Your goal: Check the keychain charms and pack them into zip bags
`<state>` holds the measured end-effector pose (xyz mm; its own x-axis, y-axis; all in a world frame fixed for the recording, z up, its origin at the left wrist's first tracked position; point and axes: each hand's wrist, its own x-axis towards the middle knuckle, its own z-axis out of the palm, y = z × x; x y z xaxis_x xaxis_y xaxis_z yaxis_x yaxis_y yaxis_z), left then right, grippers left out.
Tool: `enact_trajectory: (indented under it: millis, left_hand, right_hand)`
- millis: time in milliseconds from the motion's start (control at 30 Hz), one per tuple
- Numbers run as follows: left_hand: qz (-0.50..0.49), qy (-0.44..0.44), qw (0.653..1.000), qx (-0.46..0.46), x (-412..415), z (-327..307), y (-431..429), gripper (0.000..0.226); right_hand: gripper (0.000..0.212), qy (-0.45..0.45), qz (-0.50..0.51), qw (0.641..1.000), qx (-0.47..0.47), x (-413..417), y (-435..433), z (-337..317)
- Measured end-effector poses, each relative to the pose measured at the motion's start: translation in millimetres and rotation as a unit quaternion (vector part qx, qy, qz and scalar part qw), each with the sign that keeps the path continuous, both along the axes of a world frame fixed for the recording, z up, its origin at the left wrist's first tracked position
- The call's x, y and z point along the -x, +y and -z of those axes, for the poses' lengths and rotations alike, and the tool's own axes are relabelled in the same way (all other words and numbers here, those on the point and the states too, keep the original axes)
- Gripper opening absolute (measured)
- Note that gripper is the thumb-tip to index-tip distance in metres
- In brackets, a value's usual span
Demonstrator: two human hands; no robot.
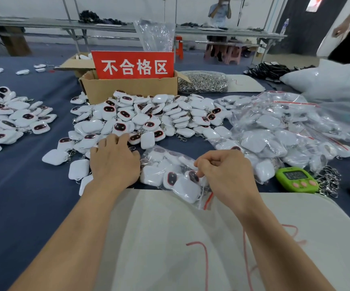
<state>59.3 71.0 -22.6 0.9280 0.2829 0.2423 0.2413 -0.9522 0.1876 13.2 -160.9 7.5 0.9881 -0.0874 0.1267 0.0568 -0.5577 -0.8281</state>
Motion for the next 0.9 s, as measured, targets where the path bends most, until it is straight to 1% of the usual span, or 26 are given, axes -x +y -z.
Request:
enact_trajectory:
  millis: [133,200,233,300,333,367,400,433,500,533,600,633,700,767,833,900]
  left_hand:
    - [0.0,0.012,1.0,-0.015,2,0,3,0.049]
    - [0.009,0.007,1.0,-0.002,0,-1,5,0.045]
    - [0.015,-0.002,1.0,0.011,-1,0,5,0.045]
    - [0.018,-0.036,0.996,0.076,-2,-1,5,0.052]
    - [0.01,-0.059,0.992,0.115,-1,-2,4,0.056]
    - [-0.003,-0.081,0.988,0.135,0,-3,3,0.061]
    - [-0.021,-0.093,0.988,0.118,1,-5,2,0.064]
    - [-0.041,-0.088,0.992,0.074,1,-6,3,0.065]
    - [-0.069,-0.043,0.997,0.006,3,-7,4,0.059]
    - [-0.073,-0.021,0.997,-0.01,3,-7,5,0.052]
    - [-0.073,-0.02,0.997,-0.013,3,-5,6,0.043]
    - [-0.069,-0.038,0.997,0.01,2,-5,7,0.043]
    - [-0.05,-0.098,0.988,0.104,5,-5,8,0.048]
    - [-0.019,-0.152,0.97,0.189,8,-8,7,0.052]
    - [0.014,-0.198,0.953,0.229,13,-14,0,0.048]
    - [0.053,-0.222,0.921,0.314,19,-25,-15,0.047]
  right_hand:
    - [0.024,0.005,-0.01,1.0,-0.022,1,1,0]
    - [0.023,0.0,-0.011,1.0,-0.022,1,1,0]
    - [0.023,-0.005,-0.007,1.0,-0.02,1,1,0]
    - [0.023,-0.017,0.007,1.0,-0.021,0,0,-1]
    - [0.023,-0.022,0.016,0.999,-0.025,-1,-1,-2]
    - [0.022,-0.025,0.026,0.999,-0.033,-2,-2,-2]
    - [0.022,-0.027,0.033,0.998,-0.042,-2,-4,-3]
    - [0.022,-0.027,0.039,0.998,-0.05,-1,-5,-4]
    - [0.022,-0.024,0.043,0.997,-0.059,0,-7,-4]
    - [0.022,-0.023,0.045,0.997,-0.062,0,-7,-4]
    - [0.022,-0.022,0.049,0.996,-0.067,0,-7,-4]
    - [0.022,-0.023,0.049,0.996,-0.068,0,-7,-4]
    - [0.022,-0.024,0.046,0.996,-0.067,0,-6,-4]
    - [0.024,-0.028,0.046,0.996,-0.071,0,-6,-5]
    - [0.024,-0.037,0.049,0.995,-0.085,1,-5,-5]
    - [0.022,-0.052,0.057,0.991,-0.109,2,-3,-6]
